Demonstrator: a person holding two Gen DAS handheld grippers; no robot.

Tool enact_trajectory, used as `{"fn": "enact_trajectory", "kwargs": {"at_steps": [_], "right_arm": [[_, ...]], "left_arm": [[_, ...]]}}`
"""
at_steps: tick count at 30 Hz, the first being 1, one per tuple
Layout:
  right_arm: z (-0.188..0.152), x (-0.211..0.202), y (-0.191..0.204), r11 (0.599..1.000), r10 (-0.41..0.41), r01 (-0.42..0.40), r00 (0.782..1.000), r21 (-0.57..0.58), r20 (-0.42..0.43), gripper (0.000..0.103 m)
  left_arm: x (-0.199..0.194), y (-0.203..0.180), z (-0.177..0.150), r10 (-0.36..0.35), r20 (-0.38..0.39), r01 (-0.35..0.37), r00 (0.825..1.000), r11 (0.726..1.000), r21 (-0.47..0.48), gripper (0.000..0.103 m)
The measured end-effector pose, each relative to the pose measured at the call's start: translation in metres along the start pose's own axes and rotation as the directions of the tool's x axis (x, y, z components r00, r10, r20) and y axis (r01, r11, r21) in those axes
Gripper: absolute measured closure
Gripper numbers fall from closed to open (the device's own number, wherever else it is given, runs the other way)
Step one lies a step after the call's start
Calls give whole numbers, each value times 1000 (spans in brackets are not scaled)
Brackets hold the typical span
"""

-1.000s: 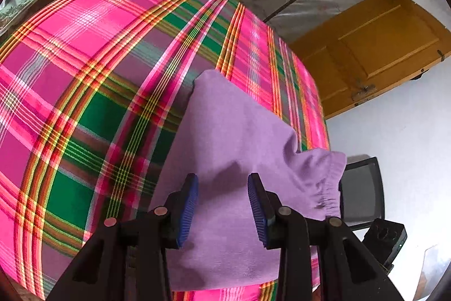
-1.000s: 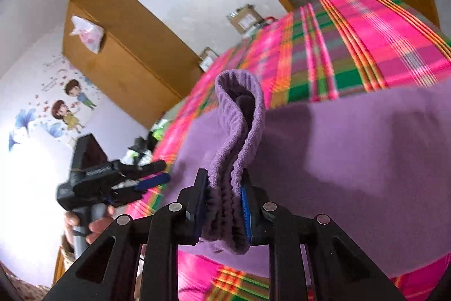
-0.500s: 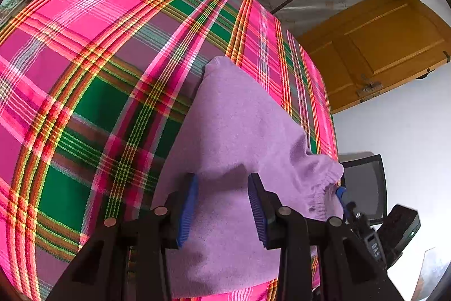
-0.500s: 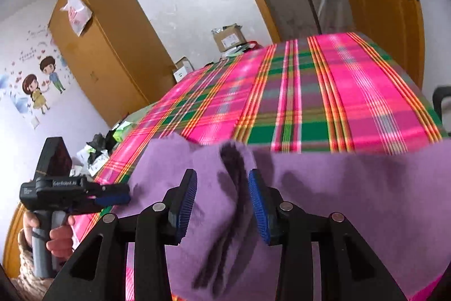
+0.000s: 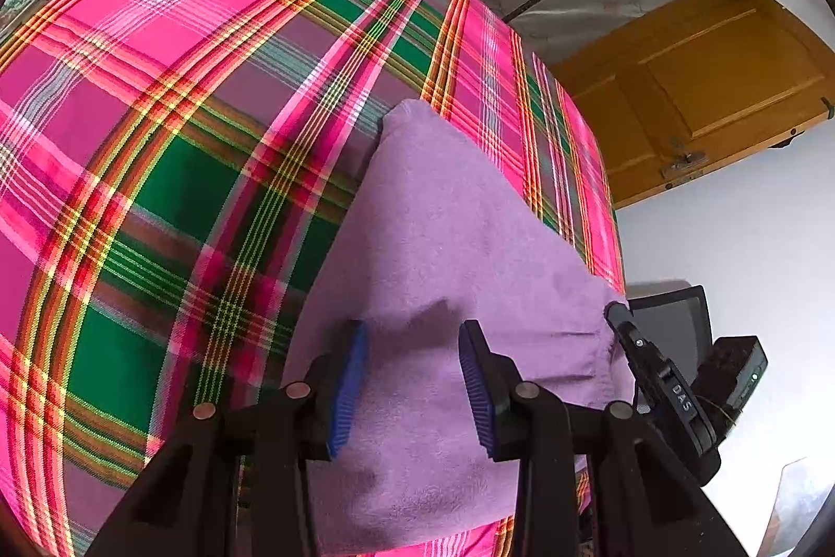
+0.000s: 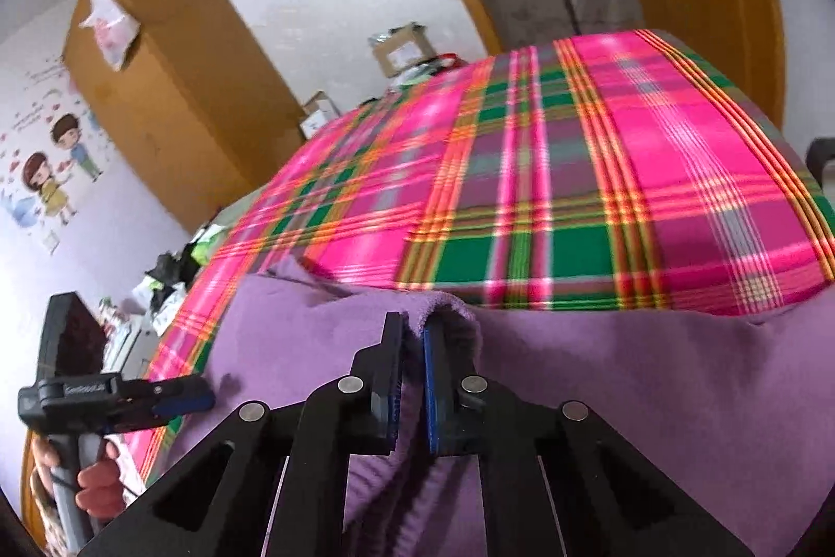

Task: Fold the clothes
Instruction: 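Open both grippers and release the sweater onto the bed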

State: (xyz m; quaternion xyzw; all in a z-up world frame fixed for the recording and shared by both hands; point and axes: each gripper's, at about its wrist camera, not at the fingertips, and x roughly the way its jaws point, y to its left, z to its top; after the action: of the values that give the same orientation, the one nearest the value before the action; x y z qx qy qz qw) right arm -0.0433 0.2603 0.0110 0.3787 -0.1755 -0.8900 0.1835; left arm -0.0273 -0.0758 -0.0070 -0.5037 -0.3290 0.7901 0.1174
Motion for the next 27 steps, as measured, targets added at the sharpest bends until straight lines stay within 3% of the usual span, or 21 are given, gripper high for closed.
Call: {"fn": "enact_trajectory", "kwargs": {"at_steps": [7,12,15,19,27], "right_arm": [[-3,5,-4,999,-54,54,998,0,-35,86],[-9,-28,28,981,-99,110,992,-159,74,71],[-22,-41,49,962,-83,106,992,-252,99,70],[-48,-36,65,928,-94,112,993,-355,67,70],[-78,-27,52,918,-166,157,986,-363,5,66]], "left_arm": [[-7,2,-2,-4,7,4,1000,1000,-4,66],[-14,6,-4,-2,19,3,1000,1000,-6,66],[-22,10,-6,4,33,-4,999,1000,-6,66],[-33,17,-9,12,56,-12,998,1000,-12,66],[-44,41,-18,13,47,-11,999,999,-42,66]]}}
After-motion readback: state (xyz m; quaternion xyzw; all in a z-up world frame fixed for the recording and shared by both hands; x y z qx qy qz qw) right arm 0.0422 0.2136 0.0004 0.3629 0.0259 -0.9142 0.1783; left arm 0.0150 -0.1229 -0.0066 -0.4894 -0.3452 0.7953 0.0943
